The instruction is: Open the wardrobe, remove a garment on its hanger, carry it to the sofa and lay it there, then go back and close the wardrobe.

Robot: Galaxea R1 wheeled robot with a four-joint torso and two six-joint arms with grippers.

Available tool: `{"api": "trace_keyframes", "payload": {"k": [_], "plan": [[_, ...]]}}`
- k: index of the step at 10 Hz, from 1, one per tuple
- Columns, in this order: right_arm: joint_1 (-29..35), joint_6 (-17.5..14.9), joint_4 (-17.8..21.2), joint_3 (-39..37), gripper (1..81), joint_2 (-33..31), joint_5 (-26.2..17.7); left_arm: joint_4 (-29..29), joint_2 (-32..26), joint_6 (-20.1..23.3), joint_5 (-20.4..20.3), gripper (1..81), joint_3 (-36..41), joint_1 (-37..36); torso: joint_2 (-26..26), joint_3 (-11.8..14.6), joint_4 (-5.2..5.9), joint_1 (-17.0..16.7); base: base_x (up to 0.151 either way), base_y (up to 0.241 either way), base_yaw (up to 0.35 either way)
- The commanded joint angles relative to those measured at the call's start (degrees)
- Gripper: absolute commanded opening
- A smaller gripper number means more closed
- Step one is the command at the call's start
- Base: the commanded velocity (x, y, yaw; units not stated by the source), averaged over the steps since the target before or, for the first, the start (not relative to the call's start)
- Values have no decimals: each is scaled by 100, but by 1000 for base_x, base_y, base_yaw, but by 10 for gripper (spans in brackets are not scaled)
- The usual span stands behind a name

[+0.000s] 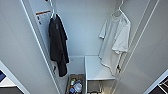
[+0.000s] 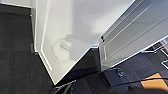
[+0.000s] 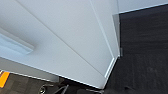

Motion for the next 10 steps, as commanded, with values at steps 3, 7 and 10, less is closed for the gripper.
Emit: {"api": "trace_keyframes", "payload": {"k": [3,7,10], "plan": [[-916,679,108,-1981,811,1962,-241,175,2101,-887,411,811,-1868,302,0,0,0,-2,0,0,0],[-1523,679,55,-3253,811,3260,-250,184,3033,-887,631,811,-2501,241,-2,2,0,-5,0,0,0],[-1874,670,29,-3816,811,4008,-241,-953,3787,-1080,248,811,-3402,231,-5,5,0,-9,0,0,0]]}}
